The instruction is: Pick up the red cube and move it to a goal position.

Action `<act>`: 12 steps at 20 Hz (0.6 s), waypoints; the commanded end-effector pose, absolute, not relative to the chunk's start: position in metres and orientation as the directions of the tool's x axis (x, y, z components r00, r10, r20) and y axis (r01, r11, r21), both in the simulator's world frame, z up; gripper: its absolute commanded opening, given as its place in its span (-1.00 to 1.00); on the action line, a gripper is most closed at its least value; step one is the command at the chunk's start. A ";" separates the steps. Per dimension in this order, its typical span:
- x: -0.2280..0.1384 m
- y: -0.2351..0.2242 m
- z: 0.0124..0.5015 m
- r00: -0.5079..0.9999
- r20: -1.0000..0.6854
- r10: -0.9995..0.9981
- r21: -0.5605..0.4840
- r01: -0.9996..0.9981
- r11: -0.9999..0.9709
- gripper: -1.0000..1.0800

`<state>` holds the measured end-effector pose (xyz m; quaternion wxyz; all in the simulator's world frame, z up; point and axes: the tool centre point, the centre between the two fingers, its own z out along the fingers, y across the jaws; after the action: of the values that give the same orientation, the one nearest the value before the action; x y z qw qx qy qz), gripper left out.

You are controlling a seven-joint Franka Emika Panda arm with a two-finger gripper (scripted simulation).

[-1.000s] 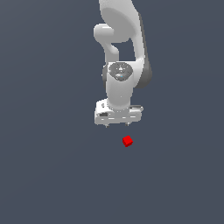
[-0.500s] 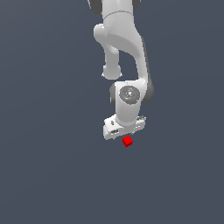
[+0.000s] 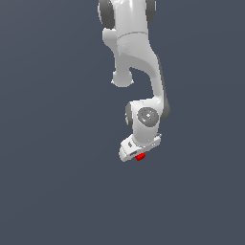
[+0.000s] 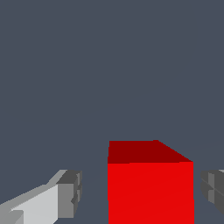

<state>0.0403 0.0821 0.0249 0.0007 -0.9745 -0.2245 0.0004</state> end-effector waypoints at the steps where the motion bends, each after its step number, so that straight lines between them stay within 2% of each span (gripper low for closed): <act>1: 0.042 0.084 0.021 0.892 0.000 0.451 0.000 0.451 -0.892 0.92; 3: 0.042 0.085 0.020 0.891 0.000 0.454 0.000 0.454 -0.891 0.92; 4: 0.042 0.085 0.020 0.891 0.000 0.454 0.000 0.454 -0.891 -1.00; 12: 0.042 0.085 0.020 0.891 0.000 0.454 0.000 0.454 -0.891 -1.00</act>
<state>0.0417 0.0846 0.0200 0.0002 -0.9725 -0.2331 0.0001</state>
